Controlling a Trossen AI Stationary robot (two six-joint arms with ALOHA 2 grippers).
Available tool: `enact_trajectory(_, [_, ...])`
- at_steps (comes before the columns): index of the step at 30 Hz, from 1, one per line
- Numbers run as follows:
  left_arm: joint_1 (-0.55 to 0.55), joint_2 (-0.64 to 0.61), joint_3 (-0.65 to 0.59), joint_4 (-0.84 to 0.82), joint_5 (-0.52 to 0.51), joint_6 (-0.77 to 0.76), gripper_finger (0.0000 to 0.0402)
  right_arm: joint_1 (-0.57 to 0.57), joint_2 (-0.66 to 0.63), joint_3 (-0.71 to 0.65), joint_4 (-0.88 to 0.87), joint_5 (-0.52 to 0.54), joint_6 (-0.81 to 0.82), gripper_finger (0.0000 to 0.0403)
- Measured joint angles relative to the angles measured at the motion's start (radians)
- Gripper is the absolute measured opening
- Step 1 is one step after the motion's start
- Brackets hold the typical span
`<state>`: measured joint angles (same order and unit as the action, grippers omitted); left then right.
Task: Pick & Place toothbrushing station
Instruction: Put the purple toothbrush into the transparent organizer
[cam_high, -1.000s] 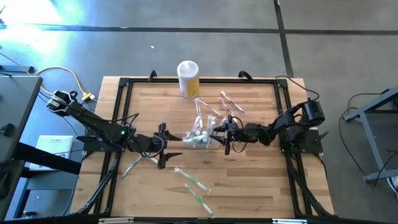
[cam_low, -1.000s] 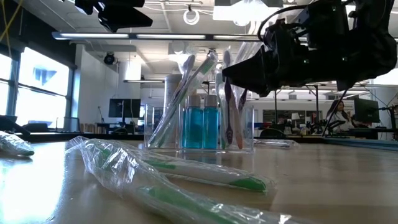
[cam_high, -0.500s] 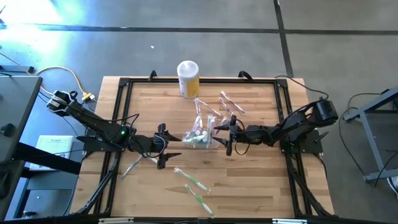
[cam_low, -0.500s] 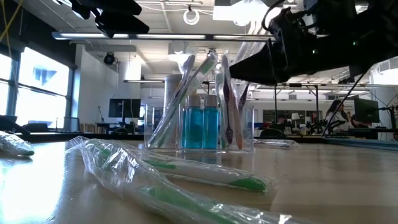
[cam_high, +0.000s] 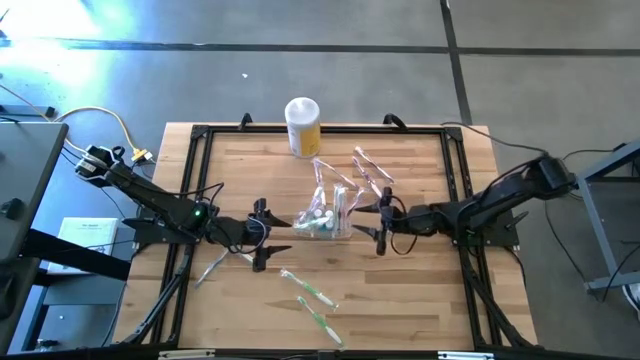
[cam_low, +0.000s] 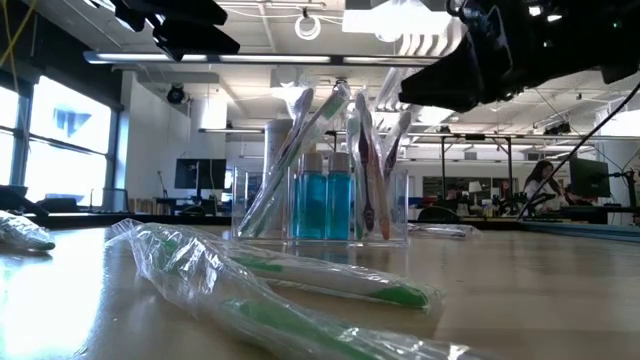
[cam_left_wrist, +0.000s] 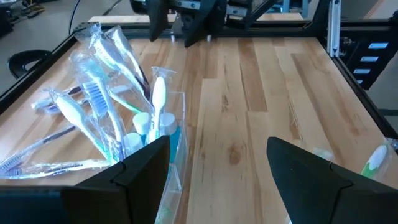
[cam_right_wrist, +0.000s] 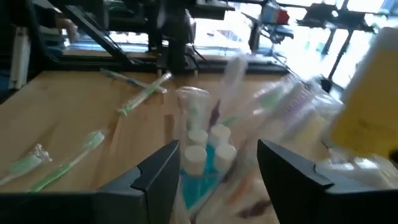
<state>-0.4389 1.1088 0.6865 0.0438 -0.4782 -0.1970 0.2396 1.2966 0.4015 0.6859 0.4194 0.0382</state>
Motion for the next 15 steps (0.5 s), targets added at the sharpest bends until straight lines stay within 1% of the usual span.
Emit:
enact_trajectory(5, [0.0,0.0,0.0,-0.022,-0.002,-0.016,0.0262,-0.024,-0.068,0.0,-0.229,0.119,0.138,0.0205])
enact_trajectory(8, [0.0,0.001,0.0,-0.025,-0.002,-0.018,0.0262,-0.061,-0.087,0.0,-0.353,0.168,0.241,0.0205])
enact_trajectory(12, [0.0,0.009,0.0,-0.026,-0.002,-0.019,0.0262,-0.129,-0.085,0.0,-0.48,0.173,0.371,0.0205])
enact_trajectory(15, [0.0,0.019,0.0,-0.023,-0.003,-0.02,0.0262,-0.193,-0.071,0.0,-0.555,0.128,0.458,0.0205])
